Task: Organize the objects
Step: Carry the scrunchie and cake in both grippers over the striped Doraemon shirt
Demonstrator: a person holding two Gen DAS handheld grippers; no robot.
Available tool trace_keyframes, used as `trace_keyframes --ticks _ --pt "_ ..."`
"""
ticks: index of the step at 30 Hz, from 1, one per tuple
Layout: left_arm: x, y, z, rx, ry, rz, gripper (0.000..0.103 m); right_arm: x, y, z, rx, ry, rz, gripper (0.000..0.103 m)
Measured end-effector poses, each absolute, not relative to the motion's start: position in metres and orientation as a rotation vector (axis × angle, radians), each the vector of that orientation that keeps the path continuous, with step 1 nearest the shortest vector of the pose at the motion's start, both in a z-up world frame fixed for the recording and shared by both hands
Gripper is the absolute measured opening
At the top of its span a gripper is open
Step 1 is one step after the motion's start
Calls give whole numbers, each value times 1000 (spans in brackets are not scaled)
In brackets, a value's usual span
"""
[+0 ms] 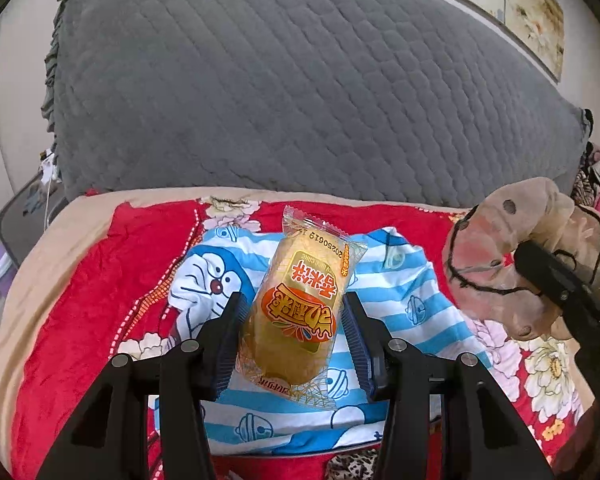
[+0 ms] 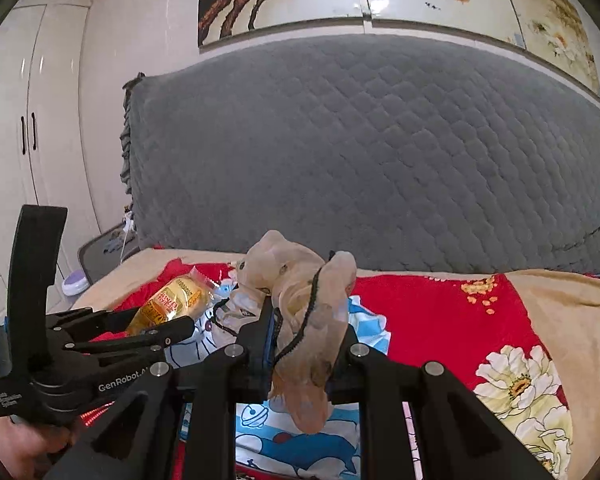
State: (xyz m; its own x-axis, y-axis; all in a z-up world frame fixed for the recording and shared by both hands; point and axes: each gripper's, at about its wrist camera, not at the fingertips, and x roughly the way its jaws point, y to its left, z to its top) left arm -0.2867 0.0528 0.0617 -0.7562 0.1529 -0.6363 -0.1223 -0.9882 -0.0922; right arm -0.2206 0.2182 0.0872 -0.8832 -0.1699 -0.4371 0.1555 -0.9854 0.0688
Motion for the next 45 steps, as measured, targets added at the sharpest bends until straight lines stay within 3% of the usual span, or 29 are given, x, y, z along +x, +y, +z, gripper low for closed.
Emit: trace_keyframes --ticks 45 --pt "-314 68 -65 -1395 22 2669 50 -277 208 -58 1240 53 -2723 19"
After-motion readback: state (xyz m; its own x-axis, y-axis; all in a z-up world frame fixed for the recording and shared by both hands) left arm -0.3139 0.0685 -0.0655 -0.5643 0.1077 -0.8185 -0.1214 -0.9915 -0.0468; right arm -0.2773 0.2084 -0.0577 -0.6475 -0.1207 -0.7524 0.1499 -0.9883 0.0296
